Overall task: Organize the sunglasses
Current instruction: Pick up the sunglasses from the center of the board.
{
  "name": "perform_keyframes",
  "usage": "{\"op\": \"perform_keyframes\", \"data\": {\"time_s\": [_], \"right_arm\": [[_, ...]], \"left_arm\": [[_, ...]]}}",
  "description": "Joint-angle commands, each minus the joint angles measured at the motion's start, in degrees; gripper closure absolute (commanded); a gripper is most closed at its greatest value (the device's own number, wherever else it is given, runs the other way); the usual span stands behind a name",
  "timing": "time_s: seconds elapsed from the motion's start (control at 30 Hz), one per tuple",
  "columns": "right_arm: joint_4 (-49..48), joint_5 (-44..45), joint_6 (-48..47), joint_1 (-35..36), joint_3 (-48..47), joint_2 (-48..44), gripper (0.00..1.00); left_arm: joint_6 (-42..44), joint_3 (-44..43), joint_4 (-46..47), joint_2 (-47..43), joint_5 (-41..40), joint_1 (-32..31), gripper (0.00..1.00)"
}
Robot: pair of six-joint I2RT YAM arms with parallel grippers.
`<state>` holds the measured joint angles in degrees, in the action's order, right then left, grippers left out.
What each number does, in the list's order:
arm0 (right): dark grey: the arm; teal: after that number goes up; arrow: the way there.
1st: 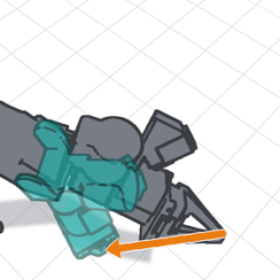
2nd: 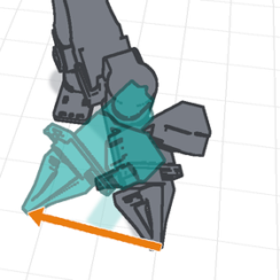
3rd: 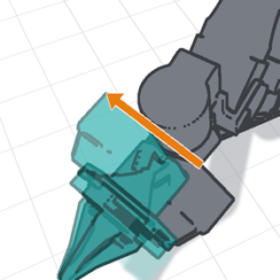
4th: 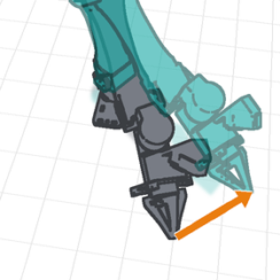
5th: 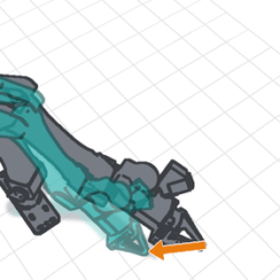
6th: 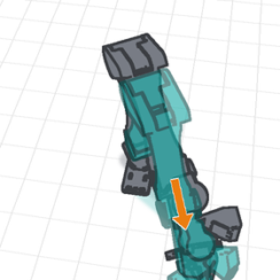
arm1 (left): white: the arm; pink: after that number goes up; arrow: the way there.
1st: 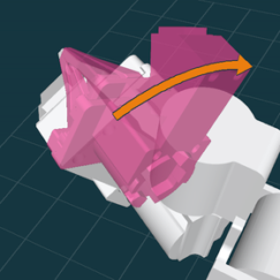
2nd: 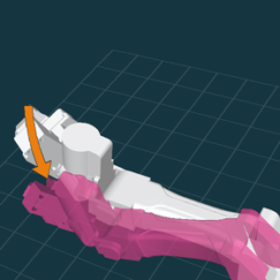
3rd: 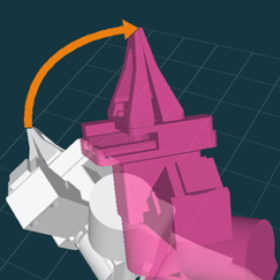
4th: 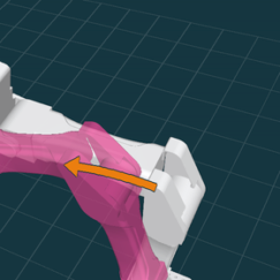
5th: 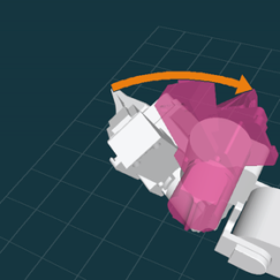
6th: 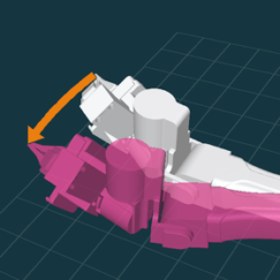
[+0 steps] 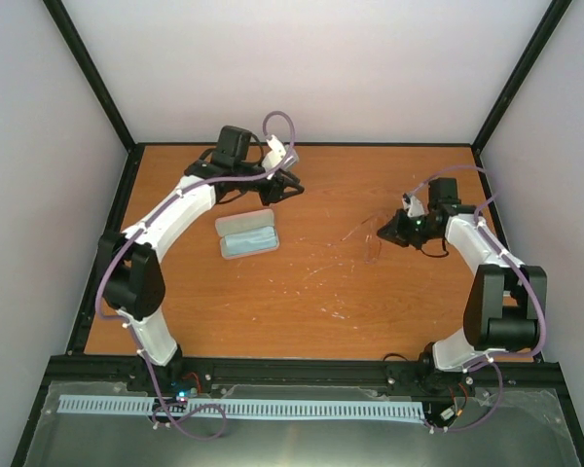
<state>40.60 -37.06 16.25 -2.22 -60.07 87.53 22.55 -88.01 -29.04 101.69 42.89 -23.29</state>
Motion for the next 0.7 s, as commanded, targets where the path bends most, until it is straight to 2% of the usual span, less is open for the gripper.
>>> {"op": "perform_keyframes", "data": {"time_s": [0.0,0.13,0.27,0.43,0.57,0.67], "right_arm": [[-16.39,-13.40,7.82,2.54,2.40,-2.13,0.97],[-25.08,-17.65,13.36,3.78,2.43,-1.53,0.97],[-30.21,-21.06,17.91,4.48,1.92,-0.73,0.97],[-31.11,-22.99,19.64,5.40,0.52,-0.34,0.97],[-35.97,-25.03,23.61,5.69,1.00,-0.48,0.97],[-36.15,-26.72,23.71,7.02,0.08,-0.34,0.97]], "left_arm": [[-4.13,-2.51,1.75,-5.84,4.01,-2.20,0.70],[-4.22,3.83,4.33,-12.12,1.34,-5.20,0.75],[-4.12,9.75,4.04,-15.51,2.43,-6.62,0.77],[-0.75,15.82,4.24,-20.41,1.49,-10.20,0.75],[-0.21,20.28,4.58,-22.32,1.22,-11.26,0.72],[-0.52,22.76,8.13,-22.61,0.09,-11.89,0.66]]}}
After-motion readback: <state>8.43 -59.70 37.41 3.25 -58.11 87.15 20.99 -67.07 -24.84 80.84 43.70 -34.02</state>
